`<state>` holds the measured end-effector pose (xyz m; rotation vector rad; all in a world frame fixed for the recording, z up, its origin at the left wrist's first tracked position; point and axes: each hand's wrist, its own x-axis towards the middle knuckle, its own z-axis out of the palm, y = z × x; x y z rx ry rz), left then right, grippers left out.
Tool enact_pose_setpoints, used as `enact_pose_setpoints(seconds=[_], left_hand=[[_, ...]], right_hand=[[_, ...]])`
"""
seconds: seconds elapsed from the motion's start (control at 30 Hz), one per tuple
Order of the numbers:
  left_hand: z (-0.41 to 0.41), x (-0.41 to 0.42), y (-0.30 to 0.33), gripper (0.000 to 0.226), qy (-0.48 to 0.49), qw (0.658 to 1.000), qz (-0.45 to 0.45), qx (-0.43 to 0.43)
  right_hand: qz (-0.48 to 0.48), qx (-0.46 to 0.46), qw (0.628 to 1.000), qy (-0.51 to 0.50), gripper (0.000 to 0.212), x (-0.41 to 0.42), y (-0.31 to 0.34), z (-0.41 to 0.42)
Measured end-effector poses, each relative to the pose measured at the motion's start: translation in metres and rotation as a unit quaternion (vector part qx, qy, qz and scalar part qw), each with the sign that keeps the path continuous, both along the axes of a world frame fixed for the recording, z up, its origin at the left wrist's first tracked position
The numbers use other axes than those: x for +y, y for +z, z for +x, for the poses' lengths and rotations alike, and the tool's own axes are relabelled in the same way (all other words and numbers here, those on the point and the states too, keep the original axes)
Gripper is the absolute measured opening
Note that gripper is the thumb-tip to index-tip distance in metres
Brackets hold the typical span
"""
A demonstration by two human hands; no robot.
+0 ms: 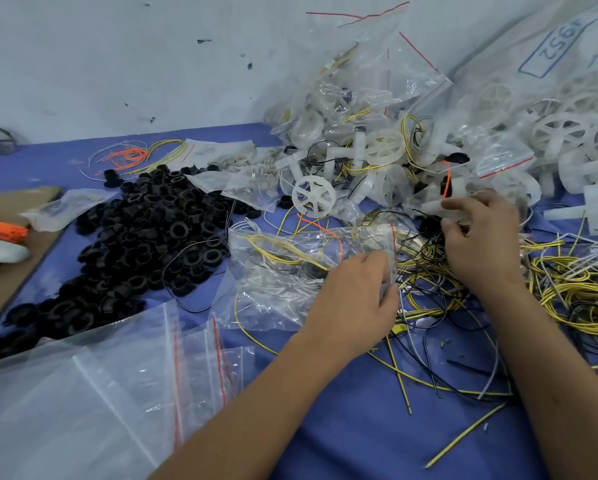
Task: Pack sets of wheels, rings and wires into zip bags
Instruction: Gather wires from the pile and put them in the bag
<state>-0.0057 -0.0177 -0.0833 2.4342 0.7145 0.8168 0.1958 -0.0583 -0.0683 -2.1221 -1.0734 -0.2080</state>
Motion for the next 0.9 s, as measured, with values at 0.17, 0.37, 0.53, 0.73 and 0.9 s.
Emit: enact_pose_setpoints(seconds=[0.17, 0.37, 0.53, 0.73, 0.9], left_hand=[[0.000, 0.003, -0.003, 0.011, 0.018, 1.000, -0.022, -0.014], [0.002, 0.005, -0.001, 0.012, 0.084, 0.990, -0.076, -0.087], [0.000, 0.013, 0.000, 0.017, 0.143, 0.965, -0.168, -0.142], [-0.001, 0.019, -0.001, 0.019, 0.137, 0.960, -0.210, -0.123], [-0.003, 0.026, 0.000, 0.027, 0.160, 0.950, -0.225, -0.148]], right_hand=[[0.069, -0.018, 0.997, -0.018, 0.014, -0.004, 0.004, -0.003], [0.237, -0.036, 0.971, 0.011, 0.027, -0.009, 0.015, -0.019], [0.265, 0.028, 0.962, 0.061, 0.027, -0.007, 0.018, -0.032], [0.241, 0.144, 0.948, 0.153, 0.005, 0.000, 0.014, -0.042], [0.228, 0.076, 0.954, 0.178, 0.010, 0.001, 0.014, -0.049]])
